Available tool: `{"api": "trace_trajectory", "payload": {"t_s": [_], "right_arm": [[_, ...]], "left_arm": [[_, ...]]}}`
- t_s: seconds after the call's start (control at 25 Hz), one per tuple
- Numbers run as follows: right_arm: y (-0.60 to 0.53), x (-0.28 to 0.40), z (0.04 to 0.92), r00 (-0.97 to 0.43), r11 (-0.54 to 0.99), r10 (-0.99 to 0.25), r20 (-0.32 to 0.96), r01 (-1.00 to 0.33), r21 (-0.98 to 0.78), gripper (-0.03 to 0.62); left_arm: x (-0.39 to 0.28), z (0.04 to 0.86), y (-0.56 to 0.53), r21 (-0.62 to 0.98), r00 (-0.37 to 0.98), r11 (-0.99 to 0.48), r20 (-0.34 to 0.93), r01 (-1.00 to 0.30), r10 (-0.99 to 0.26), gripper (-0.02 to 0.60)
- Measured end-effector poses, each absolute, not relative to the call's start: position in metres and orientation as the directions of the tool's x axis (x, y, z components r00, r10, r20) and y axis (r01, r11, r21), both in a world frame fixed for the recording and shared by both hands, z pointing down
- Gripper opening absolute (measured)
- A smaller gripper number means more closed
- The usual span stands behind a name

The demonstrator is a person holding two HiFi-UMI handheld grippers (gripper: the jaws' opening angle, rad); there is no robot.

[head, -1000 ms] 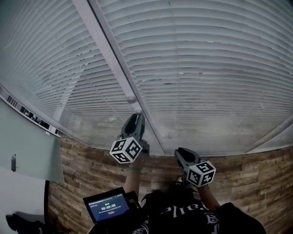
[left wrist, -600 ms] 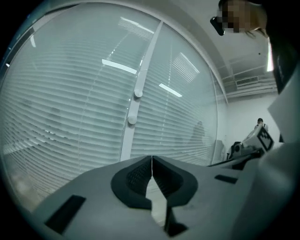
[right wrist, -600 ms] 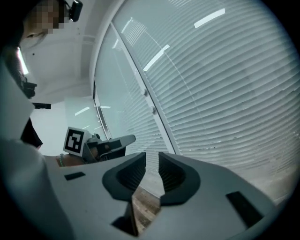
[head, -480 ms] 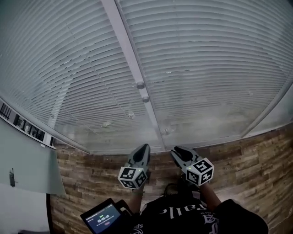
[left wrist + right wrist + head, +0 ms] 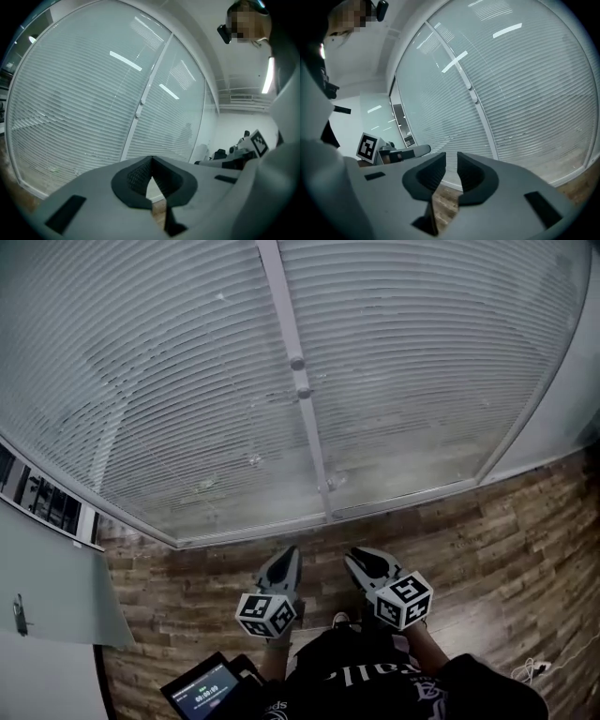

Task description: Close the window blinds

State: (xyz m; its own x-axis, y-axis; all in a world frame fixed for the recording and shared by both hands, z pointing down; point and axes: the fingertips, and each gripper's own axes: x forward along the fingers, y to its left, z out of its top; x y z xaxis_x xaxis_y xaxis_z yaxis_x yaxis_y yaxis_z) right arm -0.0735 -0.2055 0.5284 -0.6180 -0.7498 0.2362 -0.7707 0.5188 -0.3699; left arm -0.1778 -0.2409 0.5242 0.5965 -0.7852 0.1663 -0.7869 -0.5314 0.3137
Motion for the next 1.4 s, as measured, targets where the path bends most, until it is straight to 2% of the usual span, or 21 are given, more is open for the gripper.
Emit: {"api": "trace_trajectory", "payload": {"t_s": [0.44,0.64,1.0,1.4], "right_arm": [[-0.102,-0.048,0.519,-0.583,0.502,-0.774,0.249,-0.803,-0.322,0.083],[-0.030,-0.024,0.514,-0.606,0.530,-0.760,0.232,-0.786,-0.317,0.083],[0.095,0.029,0.530,-0.660,0.576,-0.707,0.252,-0.745,-0.335,0.083],[0.142,0.042,0.513,-0.694,0.623,-0.689,0.207,-0.714,-0.320,0.083]], "left_arm": [[-0.136,0.519,-0.134,0.373,0.664,-0.583,0.134,-0.722,-0.736,0.005],[-0.115,0.509,-0.068,0.361,0.630,-0.556,0.123,-0.748,-0.767,0.005],[-0.052,0.533,0.087,0.400,0.583,-0.483,0.178,-0.779,-0.793,0.005],[-0.039,0.522,0.142,0.383,0.535,-0.447,0.159,-0.808,-0.830,0.005]]}}
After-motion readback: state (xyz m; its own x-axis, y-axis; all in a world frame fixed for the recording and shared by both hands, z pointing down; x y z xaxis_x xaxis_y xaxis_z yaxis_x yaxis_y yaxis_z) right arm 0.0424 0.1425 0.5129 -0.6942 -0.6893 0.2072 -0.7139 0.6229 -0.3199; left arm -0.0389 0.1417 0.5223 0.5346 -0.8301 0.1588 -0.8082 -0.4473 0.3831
